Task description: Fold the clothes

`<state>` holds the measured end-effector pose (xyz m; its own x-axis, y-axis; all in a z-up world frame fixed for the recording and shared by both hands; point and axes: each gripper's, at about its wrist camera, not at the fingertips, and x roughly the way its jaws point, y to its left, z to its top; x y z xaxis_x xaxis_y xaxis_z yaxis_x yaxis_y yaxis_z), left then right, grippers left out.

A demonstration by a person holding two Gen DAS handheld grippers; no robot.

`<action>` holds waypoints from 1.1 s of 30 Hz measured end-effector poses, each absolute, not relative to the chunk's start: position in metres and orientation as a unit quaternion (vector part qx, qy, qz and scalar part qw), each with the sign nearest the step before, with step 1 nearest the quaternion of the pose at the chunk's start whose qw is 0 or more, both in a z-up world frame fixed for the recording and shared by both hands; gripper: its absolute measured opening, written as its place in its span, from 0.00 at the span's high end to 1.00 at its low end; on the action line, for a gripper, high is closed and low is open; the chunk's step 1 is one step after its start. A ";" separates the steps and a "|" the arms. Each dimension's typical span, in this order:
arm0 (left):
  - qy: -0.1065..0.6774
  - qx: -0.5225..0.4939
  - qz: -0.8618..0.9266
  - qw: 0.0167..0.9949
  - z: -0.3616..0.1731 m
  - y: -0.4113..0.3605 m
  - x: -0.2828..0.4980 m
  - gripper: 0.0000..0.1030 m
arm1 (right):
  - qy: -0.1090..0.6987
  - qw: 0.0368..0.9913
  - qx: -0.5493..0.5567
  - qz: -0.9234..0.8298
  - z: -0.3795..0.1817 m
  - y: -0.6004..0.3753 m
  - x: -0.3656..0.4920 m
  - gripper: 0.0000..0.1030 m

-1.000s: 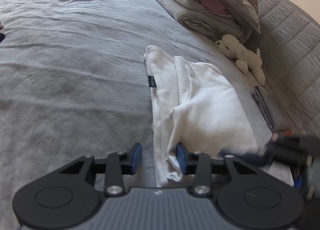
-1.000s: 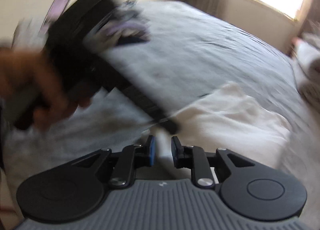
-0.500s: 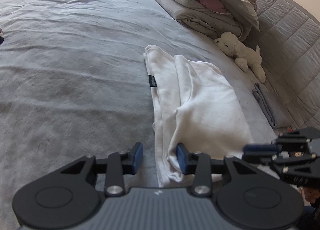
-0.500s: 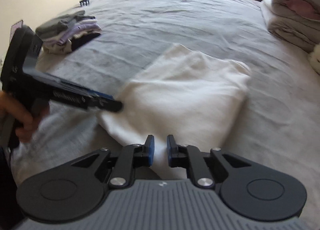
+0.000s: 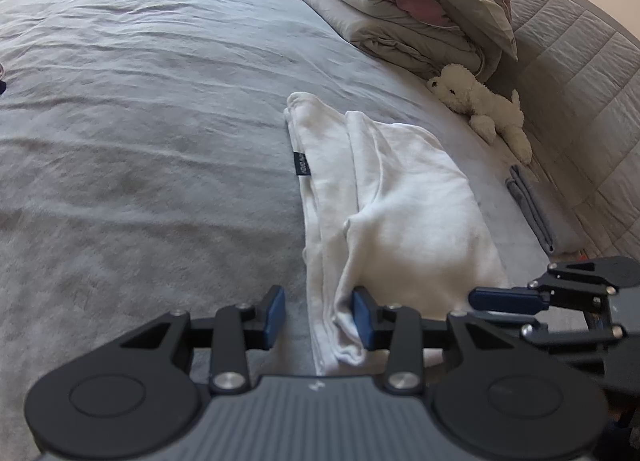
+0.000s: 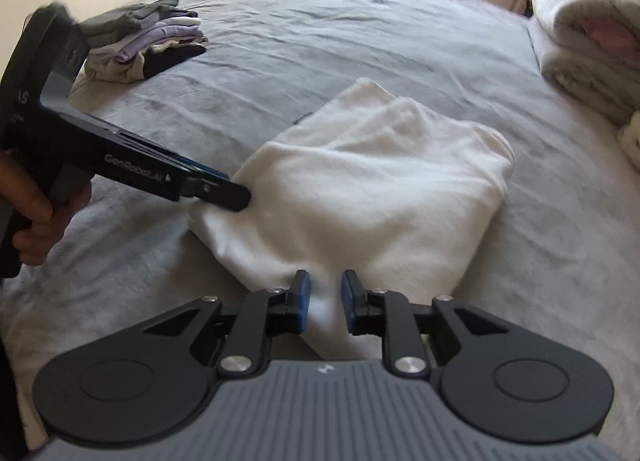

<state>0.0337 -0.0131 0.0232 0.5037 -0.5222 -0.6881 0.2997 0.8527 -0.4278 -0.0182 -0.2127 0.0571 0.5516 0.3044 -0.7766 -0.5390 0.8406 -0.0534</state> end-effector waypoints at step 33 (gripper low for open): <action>0.455 -0.317 -0.264 0.790 0.024 0.017 0.044 0.35 | 0.222 0.877 -0.343 0.254 0.034 -0.150 -0.050 0.88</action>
<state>0.0443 0.0173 0.0235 0.4471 -0.7046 -0.5510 0.1288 0.6603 -0.7399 -0.0505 -0.1500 0.0338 0.7729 0.2930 -0.5629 -0.5971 0.6361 -0.4887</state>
